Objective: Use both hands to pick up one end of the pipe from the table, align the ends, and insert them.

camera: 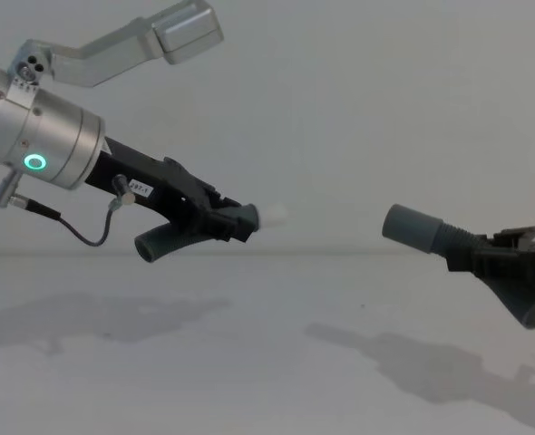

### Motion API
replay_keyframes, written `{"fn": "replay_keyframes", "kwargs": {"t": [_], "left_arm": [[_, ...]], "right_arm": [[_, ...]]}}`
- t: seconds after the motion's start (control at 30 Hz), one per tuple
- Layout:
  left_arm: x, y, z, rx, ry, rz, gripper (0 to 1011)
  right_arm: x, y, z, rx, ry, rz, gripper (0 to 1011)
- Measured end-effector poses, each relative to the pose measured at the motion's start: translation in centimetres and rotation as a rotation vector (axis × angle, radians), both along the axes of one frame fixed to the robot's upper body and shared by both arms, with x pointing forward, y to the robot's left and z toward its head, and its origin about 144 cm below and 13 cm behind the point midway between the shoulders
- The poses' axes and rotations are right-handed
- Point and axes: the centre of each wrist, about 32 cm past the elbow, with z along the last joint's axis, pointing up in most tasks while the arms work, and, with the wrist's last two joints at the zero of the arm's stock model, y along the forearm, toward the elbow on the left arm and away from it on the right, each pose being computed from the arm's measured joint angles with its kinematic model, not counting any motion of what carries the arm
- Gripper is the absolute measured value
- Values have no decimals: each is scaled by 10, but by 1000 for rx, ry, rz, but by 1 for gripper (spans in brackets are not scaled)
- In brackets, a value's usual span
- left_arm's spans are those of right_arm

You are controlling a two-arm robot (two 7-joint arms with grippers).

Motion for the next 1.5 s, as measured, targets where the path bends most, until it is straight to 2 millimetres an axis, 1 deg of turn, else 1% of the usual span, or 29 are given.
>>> {"fn": "replay_keyframes", "kwargs": {"t": [0.2,0.4,0.7,1.07,1.5], "left_arm": [[3,6,3,19,-9,-95,343],[6,11,6,36,-16,-200,343],[6,12,10,64,-28,-343,343],[3,9,14,90,-37,-435,343],[2,4,15,102,-42,-488,343]], "right_arm": [[-1,-5,4,-32,-7,59,283],[-1,-5,8,-54,-11,105,283],[-2,-4,11,-76,-12,151,283],[-3,-1,14,-100,-6,194,283],[-5,3,12,-107,18,219,283]]}}
